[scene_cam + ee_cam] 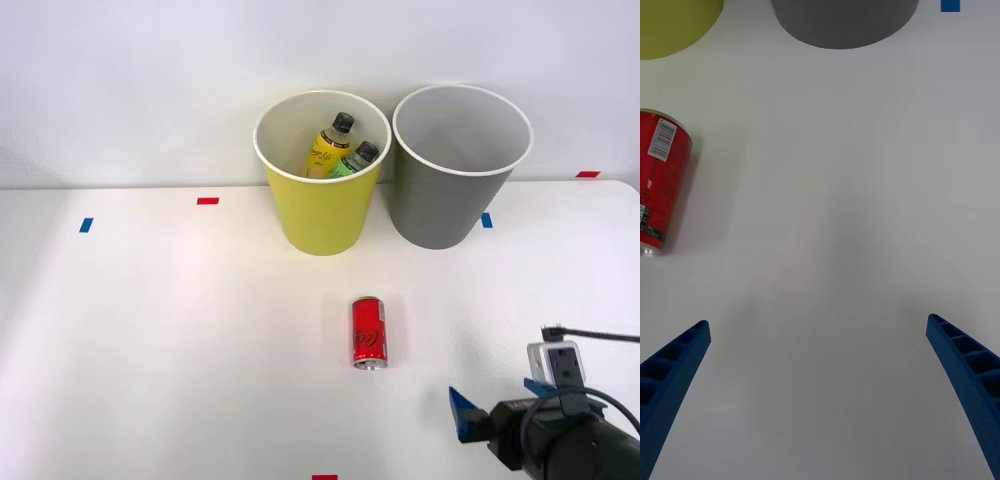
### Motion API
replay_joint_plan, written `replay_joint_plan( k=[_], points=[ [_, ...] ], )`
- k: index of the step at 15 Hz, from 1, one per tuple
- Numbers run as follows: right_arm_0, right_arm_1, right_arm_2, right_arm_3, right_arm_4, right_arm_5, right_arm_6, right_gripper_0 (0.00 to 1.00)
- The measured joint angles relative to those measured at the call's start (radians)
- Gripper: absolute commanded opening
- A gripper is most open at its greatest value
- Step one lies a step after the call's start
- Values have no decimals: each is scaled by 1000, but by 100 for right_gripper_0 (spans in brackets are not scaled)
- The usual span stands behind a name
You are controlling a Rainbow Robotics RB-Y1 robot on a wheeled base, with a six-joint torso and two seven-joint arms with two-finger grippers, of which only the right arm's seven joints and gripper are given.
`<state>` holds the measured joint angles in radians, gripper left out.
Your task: Put cans in the gray bin, plastic bottles in the light green bin
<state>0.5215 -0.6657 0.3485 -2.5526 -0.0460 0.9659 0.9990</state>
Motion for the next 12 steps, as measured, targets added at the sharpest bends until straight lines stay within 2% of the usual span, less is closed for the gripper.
replay_joint_plan(
  k=[3, 5, 9, 12],
  points=[
    [-178, -51, 90, -13, -9, 183, -147, 100],
    [-291, -82, 126, -15, -70, 290, -224, 100],
    [-433, -86, 138, -15, -227, 405, -347, 100],
    [-521, -66, 149, -14, -265, 473, -392, 100]
  ],
)
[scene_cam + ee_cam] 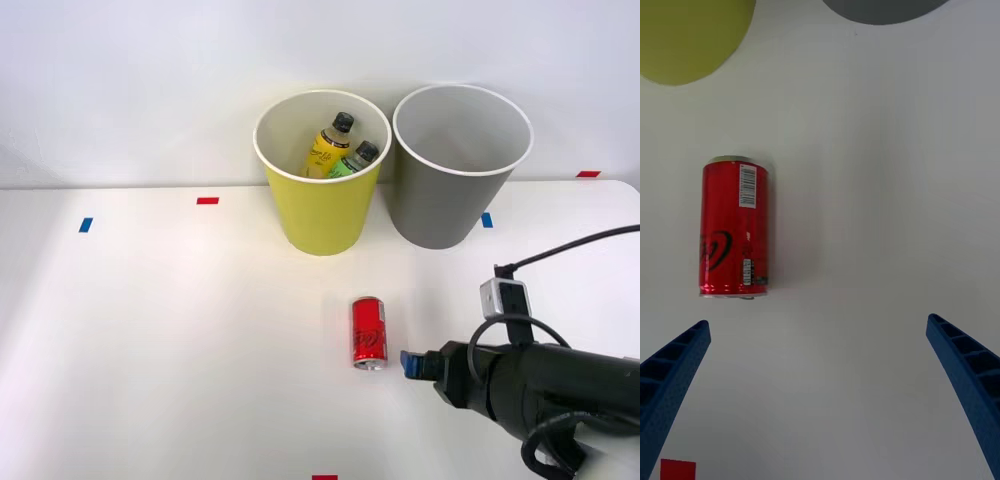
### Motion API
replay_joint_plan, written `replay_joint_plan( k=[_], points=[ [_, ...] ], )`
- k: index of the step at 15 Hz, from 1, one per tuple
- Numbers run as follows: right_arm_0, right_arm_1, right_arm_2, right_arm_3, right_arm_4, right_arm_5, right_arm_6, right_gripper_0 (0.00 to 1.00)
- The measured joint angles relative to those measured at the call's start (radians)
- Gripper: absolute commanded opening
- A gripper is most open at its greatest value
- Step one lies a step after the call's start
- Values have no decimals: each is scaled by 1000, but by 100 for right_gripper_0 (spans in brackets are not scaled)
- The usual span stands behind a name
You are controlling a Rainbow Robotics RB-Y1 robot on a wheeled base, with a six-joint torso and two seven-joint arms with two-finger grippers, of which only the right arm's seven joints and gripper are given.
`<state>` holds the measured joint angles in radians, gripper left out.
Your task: Put cans in the gray bin, plastic bottles in the light green bin
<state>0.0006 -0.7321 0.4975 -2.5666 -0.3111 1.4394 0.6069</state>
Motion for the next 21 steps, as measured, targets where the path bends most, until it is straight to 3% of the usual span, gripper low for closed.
replay_joint_plan(
  k=[3, 9, 13, 17, 21],
  points=[
    [-100, -8, 57, 60, -9, 15, -6, 100],
    [-318, 1, 76, 234, -261, 15, -12, 100],
    [-400, 34, 76, 325, -346, 15, -2, 100],
    [-446, 88, 76, 415, -338, 18, 96, 100],
    [-490, 195, 76, 516, -264, 90, 184, 100]
  ],
)
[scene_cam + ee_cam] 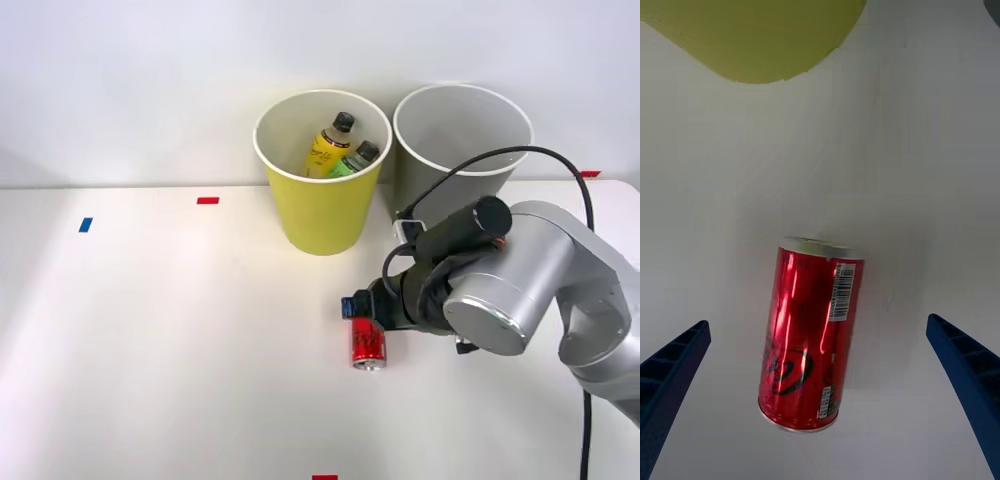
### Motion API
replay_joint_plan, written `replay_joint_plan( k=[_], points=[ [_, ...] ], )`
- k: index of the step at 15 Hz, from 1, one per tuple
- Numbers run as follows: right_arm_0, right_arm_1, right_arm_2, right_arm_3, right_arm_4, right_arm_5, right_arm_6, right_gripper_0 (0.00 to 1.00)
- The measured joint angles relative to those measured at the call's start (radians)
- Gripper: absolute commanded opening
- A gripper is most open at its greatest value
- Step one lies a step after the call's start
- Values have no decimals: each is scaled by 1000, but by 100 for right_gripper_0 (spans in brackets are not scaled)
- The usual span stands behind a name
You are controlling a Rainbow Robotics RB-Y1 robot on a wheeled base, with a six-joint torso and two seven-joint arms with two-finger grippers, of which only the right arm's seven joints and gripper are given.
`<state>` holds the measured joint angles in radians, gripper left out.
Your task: Put cans in the gray bin, plastic bottles in the light green bin
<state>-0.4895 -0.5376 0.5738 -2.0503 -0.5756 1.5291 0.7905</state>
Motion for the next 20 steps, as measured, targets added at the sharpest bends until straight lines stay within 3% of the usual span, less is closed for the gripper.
replay_joint_plan(
  k=[5, 20],
  points=[
    [-24, 105, 0, 63, 83, 73, -3, 100],
    [-25, 293, -7, 290, 313, 72, -26, 100]
  ],
)
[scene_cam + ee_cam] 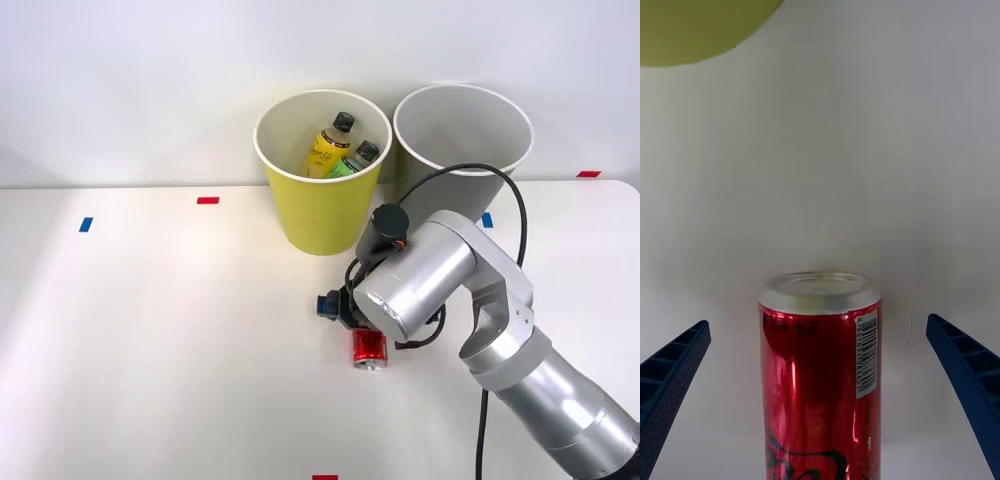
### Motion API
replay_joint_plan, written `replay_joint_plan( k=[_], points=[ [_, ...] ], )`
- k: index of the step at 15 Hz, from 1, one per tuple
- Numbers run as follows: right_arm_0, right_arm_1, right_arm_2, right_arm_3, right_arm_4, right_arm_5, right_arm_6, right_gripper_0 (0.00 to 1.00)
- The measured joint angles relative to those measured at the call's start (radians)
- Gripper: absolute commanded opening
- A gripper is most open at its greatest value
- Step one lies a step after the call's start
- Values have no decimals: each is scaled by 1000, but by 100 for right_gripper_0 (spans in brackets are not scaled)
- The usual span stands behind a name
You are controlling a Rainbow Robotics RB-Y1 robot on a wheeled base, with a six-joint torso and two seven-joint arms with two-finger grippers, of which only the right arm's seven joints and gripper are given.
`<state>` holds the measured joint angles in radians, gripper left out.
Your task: Put cans in the gray bin, plastic bottles in the light green bin
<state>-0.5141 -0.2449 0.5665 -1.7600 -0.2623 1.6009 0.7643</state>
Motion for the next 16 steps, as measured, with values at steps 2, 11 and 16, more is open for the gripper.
replay_joint_plan(
  k=[2, 11, 16],
  points=[
    [0, 19, -6, 32, 28, -5, 4, 100],
    [2, 41, -11, 58, 53, -26, 23, 0],
    [3, 44, -10, 58, 55, -26, 32, 0]
  ],
)
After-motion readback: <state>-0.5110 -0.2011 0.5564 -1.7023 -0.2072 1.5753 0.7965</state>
